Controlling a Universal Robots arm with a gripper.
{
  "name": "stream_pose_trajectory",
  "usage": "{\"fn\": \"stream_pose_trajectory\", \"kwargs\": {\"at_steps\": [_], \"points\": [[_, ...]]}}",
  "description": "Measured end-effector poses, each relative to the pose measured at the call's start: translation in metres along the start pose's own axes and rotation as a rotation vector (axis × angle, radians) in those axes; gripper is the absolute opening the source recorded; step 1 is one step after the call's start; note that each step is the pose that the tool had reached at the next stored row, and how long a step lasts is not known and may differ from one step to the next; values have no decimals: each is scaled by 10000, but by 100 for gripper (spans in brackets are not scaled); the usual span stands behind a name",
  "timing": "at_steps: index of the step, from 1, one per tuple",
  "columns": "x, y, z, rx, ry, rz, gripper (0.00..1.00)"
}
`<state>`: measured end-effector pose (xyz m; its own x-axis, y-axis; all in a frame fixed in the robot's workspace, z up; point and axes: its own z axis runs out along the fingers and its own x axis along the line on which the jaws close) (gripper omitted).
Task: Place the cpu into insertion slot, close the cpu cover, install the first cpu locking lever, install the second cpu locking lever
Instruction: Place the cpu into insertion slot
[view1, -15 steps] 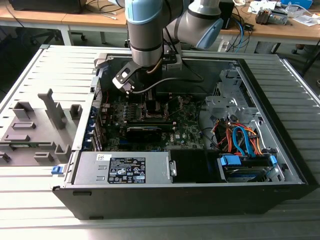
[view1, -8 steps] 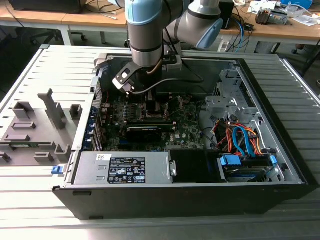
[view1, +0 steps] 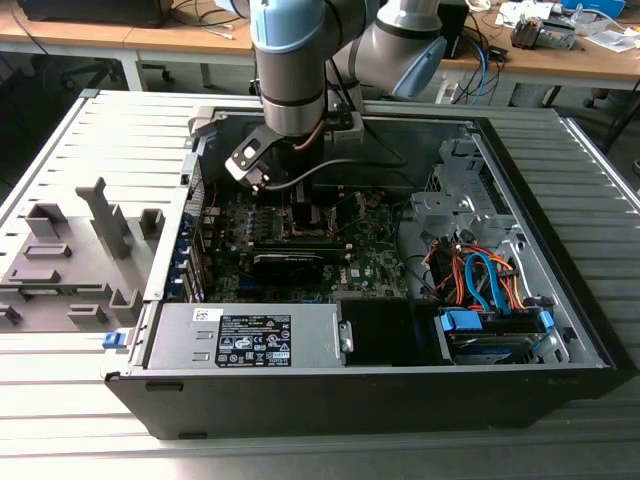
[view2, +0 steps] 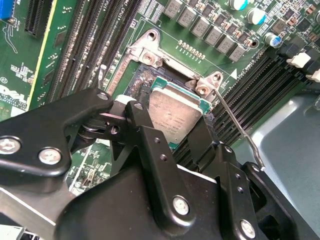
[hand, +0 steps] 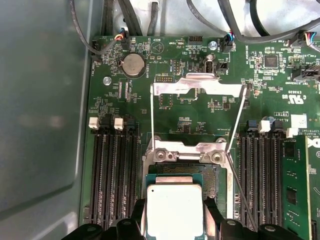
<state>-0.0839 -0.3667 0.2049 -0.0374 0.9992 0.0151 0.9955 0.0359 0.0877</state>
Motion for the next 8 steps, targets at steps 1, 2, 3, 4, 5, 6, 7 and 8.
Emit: {"fn": "stream_pose_trajectory", "kwargs": {"at_steps": [1,2,3,4,5,6,7,8], "points": [[0,0,2,1,-1,0,54],[0,0,4,0,-1,0,54],[0,-1,7,0,-1,0,54],[0,-1,9,0,-1,0,54],[0,-1,12,0,-1,0,54],[0,-1,13,0,-1,0,54],[0,-1,15,0,-1,-1,54],[0,-2,19,0,-1,0,54]]}}
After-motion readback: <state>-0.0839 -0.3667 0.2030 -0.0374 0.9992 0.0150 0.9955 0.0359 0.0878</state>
